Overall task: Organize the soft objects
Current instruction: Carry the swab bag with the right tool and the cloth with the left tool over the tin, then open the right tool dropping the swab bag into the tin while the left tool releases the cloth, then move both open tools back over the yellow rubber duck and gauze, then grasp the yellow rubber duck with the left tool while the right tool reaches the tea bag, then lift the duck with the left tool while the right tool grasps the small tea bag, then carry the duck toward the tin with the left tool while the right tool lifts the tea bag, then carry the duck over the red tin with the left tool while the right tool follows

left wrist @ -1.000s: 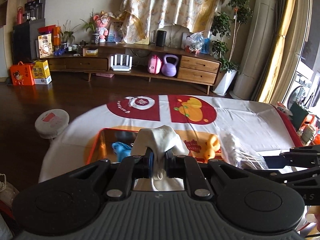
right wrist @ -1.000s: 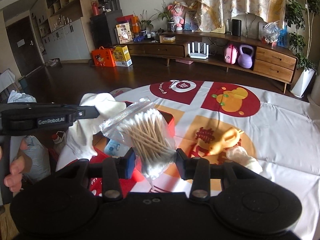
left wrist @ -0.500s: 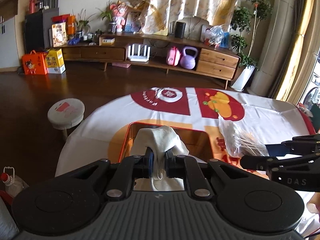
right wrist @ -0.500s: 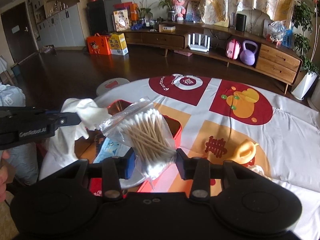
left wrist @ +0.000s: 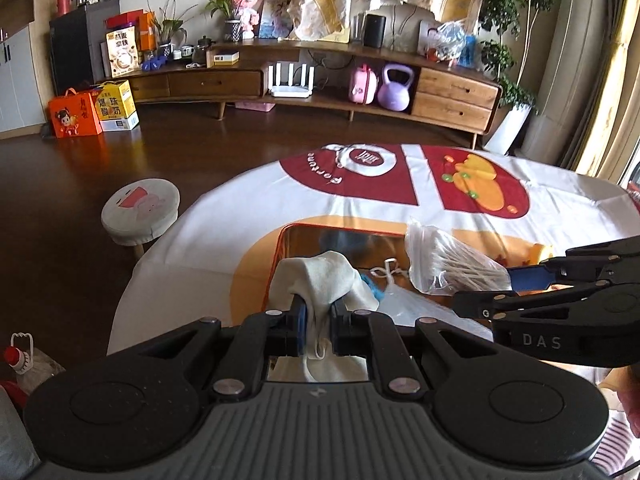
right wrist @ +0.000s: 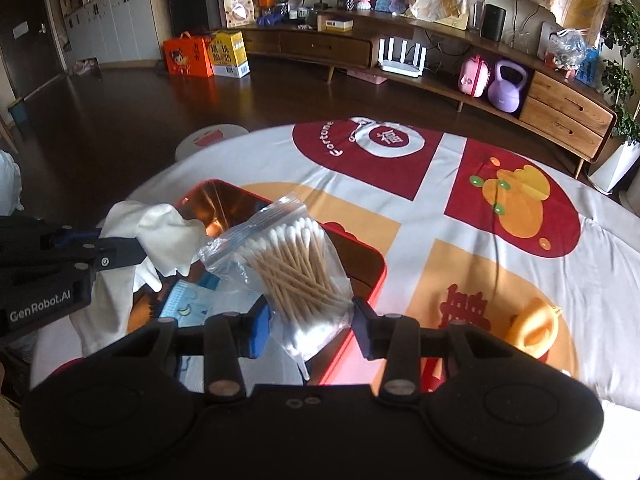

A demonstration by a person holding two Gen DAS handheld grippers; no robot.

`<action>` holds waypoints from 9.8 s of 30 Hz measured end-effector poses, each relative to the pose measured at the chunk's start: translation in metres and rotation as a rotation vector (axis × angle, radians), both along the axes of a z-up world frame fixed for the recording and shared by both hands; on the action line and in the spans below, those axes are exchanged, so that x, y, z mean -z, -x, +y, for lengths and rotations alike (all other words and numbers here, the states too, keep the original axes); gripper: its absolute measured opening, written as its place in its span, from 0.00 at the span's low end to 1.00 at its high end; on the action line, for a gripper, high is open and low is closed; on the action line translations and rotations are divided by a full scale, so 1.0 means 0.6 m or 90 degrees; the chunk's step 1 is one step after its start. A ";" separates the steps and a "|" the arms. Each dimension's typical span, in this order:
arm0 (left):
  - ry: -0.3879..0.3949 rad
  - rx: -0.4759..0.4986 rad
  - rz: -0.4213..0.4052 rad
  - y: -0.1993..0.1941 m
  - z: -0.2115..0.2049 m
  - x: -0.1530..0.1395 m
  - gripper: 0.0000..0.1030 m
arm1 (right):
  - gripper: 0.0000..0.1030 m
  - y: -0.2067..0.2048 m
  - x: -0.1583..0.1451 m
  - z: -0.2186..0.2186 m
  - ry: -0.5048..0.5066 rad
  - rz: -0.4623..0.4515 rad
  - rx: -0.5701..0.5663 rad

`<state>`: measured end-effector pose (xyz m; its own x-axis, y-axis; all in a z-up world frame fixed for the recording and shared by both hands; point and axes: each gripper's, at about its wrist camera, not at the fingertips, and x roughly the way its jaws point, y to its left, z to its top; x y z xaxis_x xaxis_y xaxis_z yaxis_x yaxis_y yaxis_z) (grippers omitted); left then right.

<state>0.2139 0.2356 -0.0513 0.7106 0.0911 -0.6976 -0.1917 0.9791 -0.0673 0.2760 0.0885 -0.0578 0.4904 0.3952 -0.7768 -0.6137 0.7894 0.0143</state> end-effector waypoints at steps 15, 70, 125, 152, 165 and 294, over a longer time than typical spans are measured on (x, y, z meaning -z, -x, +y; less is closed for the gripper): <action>-0.020 0.016 0.062 -0.040 0.005 0.064 0.11 | 0.43 -0.010 0.027 0.019 0.014 0.012 -0.028; -0.012 0.051 -0.046 0.109 -0.107 -0.076 0.84 | 0.77 0.153 -0.113 -0.180 -0.152 -0.051 -0.029; -0.012 0.146 0.004 -0.139 -0.364 0.039 0.99 | 0.88 0.136 0.040 -0.467 -0.081 -0.038 0.091; -0.030 0.178 0.049 -0.291 -0.413 0.148 0.98 | 0.57 0.084 0.094 -0.441 -0.041 -0.009 0.100; -0.018 0.199 0.021 -0.276 -0.409 0.139 0.42 | 0.29 0.083 0.106 -0.440 -0.030 0.005 0.116; 0.011 -0.001 0.031 -0.015 -0.002 -0.014 0.31 | 0.17 0.045 -0.021 -0.039 -0.075 -0.002 -0.057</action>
<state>0.2227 0.2344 -0.0430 0.6763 0.0790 -0.7324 -0.1961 0.9777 -0.0756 0.2487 0.0652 -0.0454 0.4510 0.5257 -0.7213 -0.6819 0.7243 0.1015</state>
